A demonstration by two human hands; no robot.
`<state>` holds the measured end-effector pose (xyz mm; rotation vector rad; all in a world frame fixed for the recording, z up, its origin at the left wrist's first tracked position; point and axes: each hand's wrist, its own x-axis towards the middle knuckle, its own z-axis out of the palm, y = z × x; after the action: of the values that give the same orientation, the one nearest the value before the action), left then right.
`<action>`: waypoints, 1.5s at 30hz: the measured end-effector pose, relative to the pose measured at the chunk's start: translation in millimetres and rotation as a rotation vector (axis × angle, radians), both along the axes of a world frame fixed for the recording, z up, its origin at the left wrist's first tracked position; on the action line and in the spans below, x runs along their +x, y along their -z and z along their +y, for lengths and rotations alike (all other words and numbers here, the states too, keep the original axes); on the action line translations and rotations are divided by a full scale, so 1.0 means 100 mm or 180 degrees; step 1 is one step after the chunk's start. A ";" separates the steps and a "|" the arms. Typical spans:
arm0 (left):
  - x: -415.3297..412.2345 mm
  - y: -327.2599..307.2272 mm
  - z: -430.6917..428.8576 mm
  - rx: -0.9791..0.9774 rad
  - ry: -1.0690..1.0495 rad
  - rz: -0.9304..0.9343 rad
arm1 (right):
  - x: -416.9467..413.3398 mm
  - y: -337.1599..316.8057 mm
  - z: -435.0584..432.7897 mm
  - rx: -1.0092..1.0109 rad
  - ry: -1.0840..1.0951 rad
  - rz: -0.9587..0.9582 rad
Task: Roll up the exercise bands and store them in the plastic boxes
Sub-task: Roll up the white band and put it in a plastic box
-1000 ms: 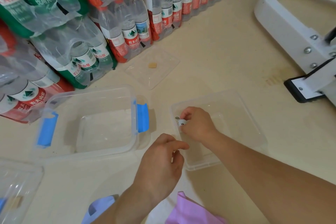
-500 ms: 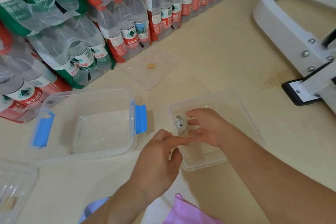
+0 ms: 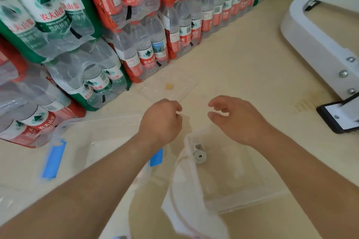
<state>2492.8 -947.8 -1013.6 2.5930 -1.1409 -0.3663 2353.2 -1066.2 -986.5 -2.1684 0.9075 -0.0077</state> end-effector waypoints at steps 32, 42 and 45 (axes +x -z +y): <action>-0.10 -2.41 0.23 -0.1696 0.0823 0.2284 | -0.75 -1.76 -0.70 0.1132 0.0193 -0.0832; -0.77 -1.35 0.42 -0.1582 -0.1126 0.3554 | -1.42 -1.00 -0.21 0.1528 0.1326 -0.0946; -0.97 -0.89 0.49 -0.1261 -0.1316 0.3202 | -1.44 -0.63 -0.14 0.1472 0.1434 -0.0865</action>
<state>2395.5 -898.6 -924.4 1.7957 -0.2698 -1.0439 2209.6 -1080.3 -923.8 -1.4672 1.0933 -0.2792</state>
